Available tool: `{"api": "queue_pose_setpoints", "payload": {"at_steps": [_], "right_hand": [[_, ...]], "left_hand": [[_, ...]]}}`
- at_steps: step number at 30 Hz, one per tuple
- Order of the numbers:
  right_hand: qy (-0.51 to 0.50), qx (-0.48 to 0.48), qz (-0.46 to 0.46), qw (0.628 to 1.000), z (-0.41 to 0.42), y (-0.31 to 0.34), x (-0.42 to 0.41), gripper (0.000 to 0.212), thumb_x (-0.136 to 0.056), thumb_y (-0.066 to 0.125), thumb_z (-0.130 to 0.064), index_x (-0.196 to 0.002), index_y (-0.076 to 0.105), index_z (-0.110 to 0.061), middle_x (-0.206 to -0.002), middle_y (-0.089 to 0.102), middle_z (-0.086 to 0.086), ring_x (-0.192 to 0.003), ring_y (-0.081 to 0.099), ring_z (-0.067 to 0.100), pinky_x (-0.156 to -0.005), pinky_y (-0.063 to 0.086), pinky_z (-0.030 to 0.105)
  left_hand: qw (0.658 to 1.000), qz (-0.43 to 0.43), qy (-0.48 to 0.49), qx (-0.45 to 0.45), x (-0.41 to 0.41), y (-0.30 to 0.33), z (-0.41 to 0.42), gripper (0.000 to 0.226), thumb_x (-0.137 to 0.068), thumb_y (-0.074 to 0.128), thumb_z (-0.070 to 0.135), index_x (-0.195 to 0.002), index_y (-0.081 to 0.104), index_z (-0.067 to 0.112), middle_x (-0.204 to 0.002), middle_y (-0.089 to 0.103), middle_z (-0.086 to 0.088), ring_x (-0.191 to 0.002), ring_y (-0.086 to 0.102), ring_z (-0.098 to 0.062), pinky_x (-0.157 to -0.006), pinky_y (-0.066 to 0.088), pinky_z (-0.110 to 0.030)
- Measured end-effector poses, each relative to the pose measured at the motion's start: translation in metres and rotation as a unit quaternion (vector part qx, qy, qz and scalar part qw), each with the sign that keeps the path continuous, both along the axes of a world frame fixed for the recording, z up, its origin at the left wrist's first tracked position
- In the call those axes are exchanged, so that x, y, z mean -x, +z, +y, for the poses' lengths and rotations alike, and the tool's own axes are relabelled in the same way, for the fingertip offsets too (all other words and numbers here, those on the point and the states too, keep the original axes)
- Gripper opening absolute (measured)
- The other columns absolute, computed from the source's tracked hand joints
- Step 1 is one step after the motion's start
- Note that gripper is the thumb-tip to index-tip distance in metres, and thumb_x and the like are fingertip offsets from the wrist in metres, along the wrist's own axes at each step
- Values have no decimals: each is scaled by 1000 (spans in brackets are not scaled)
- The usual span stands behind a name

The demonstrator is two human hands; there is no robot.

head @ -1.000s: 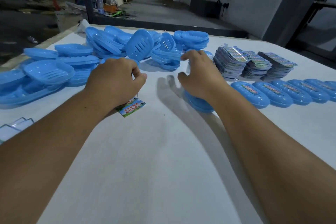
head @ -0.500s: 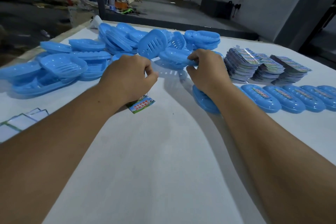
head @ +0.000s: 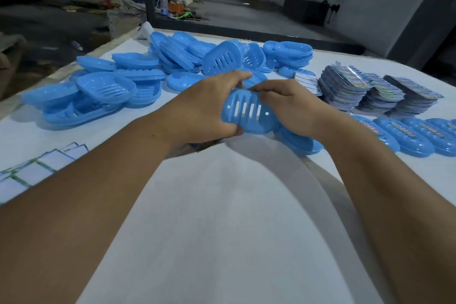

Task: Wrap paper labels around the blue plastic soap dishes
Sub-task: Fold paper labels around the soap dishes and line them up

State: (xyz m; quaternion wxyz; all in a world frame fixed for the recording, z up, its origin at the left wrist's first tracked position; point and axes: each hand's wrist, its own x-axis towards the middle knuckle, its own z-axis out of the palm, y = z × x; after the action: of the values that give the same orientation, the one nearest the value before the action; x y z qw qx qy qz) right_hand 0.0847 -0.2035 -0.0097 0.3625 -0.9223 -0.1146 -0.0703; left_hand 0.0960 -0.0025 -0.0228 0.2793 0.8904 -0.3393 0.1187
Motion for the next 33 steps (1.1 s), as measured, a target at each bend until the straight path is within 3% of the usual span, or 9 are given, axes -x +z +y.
{"api": "queue_pose_setpoints", "payload": {"at_steps": [4,8,12,15,19,23,27,30,33], "right_hand": [[-29,105,-29,994,-2,-1,3,27,-99,52,-31,-122,67,-35,-100,66,-12,-93,58,14,-76,43,30],[-21,182,-25,983,-7,-1,8,59,-80,70,-51,-136,56,-37,-120,64,-11,-92,57,13,-81,40,28],[2,205,17,979,-5,1,14,87,-58,65,-73,-138,50,-43,-122,62,-15,-108,55,16,-89,46,33],[5,212,32,977,-4,2,16,78,-65,70,-69,-136,53,-43,-123,63,-13,-116,53,19,-99,48,39],[11,227,41,973,-3,3,18,51,-69,69,-61,-113,66,-34,-103,70,-6,-97,61,20,-90,54,42],[-3,233,45,971,-2,4,19,62,-69,65,-61,-113,66,-18,-107,72,5,-100,64,25,-91,55,45],[-6,234,49,971,0,5,22,66,-67,61,-64,-114,65,-18,-109,71,5,-102,62,26,-92,54,46],[-13,235,53,970,0,6,24,61,-69,61,-61,-112,64,-19,-102,71,-1,-99,59,23,-91,53,43],[-13,238,50,970,0,5,26,54,-74,65,-57,-112,65,-18,-102,71,-1,-99,59,23,-91,53,43]], "left_hand": [[1000,4,20,-5,-2,-1,2,69,-69,87,36,-131,56,33,-115,57,18,-102,56,-4,-86,46,-20],[999,2,26,-25,-7,-4,2,66,-72,81,49,-131,58,30,-114,58,12,-100,54,-6,-82,44,-20],[998,8,36,-60,-9,-8,3,70,-76,72,60,-137,55,30,-120,59,10,-104,55,-9,-84,44,-25],[995,41,33,-83,-9,-5,8,69,-77,67,69,-137,53,38,-120,59,15,-104,56,-7,-79,44,-23],[990,93,68,-83,-9,3,16,66,-78,56,75,-137,49,46,-133,56,17,-113,55,-7,-92,49,-34],[968,103,172,-150,-18,12,31,49,-87,61,62,-130,56,40,-132,59,10,-102,51,-9,-84,40,-31],[945,178,175,-212,-17,21,44,73,-67,69,78,-129,54,42,-119,58,13,-102,56,-10,-81,44,-32],[943,215,153,-201,-15,25,46,93,-46,72,83,-129,52,45,-117,57,15,-101,57,-7,-81,45,-31],[943,236,152,-179,-15,25,46,98,-37,73,80,-127,53,47,-110,56,20,-96,55,-3,-76,45,-30]]}}
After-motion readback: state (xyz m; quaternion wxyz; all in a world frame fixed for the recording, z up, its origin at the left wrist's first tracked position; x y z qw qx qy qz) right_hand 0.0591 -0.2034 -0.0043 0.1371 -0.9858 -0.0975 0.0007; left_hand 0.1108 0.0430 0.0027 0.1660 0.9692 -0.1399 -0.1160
